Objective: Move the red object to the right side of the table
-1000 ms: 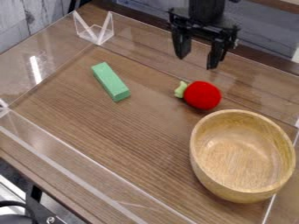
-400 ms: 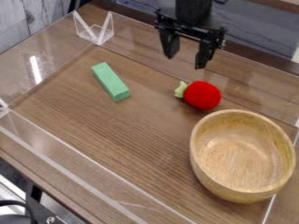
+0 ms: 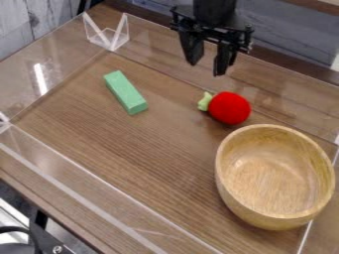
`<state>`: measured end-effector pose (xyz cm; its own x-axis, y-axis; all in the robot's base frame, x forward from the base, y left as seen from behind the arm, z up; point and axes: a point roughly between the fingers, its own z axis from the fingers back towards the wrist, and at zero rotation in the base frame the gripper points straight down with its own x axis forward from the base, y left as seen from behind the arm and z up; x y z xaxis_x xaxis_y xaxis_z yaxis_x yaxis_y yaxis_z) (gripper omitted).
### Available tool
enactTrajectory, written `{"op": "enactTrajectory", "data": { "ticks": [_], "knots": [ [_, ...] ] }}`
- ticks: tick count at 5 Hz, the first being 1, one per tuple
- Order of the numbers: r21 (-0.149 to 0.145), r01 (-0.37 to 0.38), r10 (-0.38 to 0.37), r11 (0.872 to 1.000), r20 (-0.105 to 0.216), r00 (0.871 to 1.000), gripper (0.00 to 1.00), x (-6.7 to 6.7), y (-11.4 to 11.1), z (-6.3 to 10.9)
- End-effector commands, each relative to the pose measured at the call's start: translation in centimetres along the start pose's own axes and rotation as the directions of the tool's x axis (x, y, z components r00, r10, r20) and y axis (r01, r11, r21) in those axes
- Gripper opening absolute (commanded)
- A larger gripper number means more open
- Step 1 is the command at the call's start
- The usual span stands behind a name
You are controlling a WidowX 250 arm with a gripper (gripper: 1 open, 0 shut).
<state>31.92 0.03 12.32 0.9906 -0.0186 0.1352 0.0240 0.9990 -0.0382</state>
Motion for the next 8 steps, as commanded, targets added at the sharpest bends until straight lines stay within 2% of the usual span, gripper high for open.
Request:
{"op": "enactTrajectory", "data": {
  "ticks": [1, 2, 3, 4, 5, 7, 8],
  "knots": [
    [0.012, 0.005, -0.006, 1.0, 0.069, 0.998, 1.0, 0.0, -0.3, 1.9],
    [0.022, -0.009, 0.007, 1.0, 0.071, 0.997, 1.0, -0.2, -0.4, 1.9],
    [0.018, 0.014, -0.015, 1.0, 0.078, 0.997, 1.0, -0.4, -1.3, 1.1],
    [0.028, -0.025, 0.024, 0.999, 0.061, 0.998, 1.0, -1.0, 0.4, 0.8],
    [0.037, -0.056, 0.055, 0.998, 0.034, 0.998, 1.0, -1.7, 1.6, -0.1],
    [0.049, -0.058, 0.059, 0.997, -0.022, 0.998, 1.0, -1.7, 2.3, -0.5],
    [0.056, -0.066, 0.069, 0.996, -0.051, 0.996, 1.0, -2.5, 3.5, -1.2]
  ]
}}
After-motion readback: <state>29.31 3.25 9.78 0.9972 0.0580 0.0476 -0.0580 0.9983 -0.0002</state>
